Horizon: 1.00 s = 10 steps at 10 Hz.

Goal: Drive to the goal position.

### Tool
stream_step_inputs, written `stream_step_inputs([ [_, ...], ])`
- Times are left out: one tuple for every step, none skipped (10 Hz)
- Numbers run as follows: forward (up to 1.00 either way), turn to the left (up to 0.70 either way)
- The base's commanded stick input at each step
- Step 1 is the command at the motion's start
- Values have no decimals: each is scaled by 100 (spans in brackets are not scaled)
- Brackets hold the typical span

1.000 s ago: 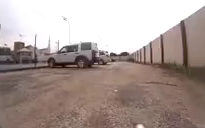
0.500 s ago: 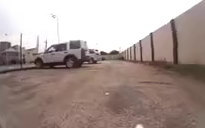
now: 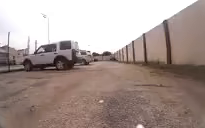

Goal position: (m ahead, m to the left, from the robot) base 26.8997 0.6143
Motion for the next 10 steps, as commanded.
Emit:
stream_step_inputs([
  [50,-37],
  [50,-6],
  [50,0],
  [50,-7],
  [50,-38],
  [50,-31],
  [50,0],
  [50,0],
  [50,0],
  [50,0],
])
